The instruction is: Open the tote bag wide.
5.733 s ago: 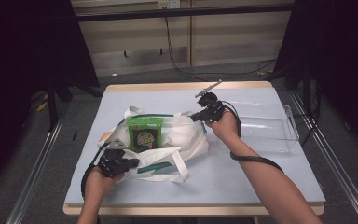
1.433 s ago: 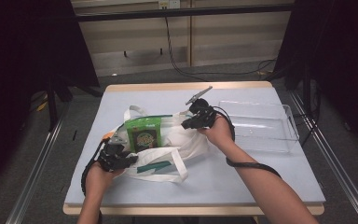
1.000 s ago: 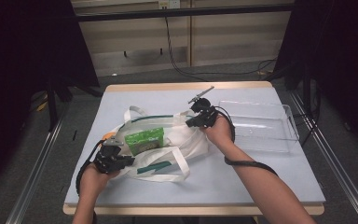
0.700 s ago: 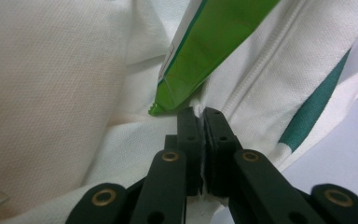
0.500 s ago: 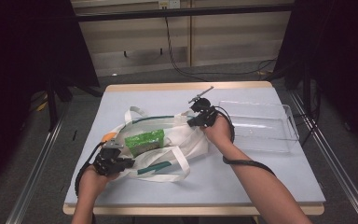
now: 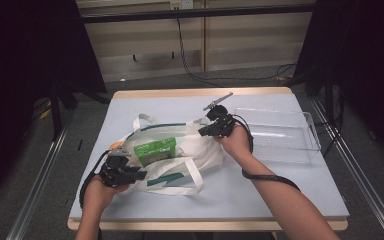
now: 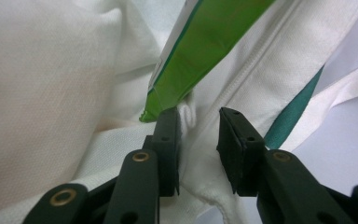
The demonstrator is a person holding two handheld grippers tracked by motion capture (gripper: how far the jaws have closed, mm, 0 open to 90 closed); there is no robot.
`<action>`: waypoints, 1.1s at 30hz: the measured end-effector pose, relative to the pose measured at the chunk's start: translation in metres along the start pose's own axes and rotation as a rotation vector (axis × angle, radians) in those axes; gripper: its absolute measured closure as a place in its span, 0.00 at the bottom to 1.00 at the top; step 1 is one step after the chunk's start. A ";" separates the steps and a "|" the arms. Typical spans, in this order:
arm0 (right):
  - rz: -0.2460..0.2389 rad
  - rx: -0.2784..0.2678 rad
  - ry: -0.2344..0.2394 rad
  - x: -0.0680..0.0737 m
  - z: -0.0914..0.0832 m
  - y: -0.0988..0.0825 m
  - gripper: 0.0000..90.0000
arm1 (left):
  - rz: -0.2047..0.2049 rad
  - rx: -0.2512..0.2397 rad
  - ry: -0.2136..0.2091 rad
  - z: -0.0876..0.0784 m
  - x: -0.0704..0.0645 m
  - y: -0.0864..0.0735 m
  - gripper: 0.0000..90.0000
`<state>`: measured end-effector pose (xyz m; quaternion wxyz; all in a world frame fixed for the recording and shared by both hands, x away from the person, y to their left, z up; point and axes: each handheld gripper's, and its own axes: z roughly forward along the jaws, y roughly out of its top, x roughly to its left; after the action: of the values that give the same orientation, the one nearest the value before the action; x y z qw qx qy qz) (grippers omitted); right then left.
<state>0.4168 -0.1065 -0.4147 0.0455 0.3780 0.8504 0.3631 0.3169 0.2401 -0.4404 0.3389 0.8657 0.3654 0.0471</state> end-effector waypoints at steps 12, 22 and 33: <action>-0.072 0.006 0.048 0.016 -0.004 -0.006 1.00 | -0.018 -0.061 0.017 -0.030 0.003 0.011 0.67; -0.114 0.031 0.080 0.029 0.001 -0.010 1.00 | -0.052 -0.074 0.080 -0.039 0.015 0.027 0.75; -0.116 0.033 0.101 0.031 0.000 -0.018 1.00 | -0.082 -0.081 0.151 -0.034 0.026 0.046 0.95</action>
<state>0.3839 -0.0934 -0.4209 0.0175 0.3099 0.8779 0.3646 0.3521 0.2531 -0.3897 0.3468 0.8295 0.4229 0.1132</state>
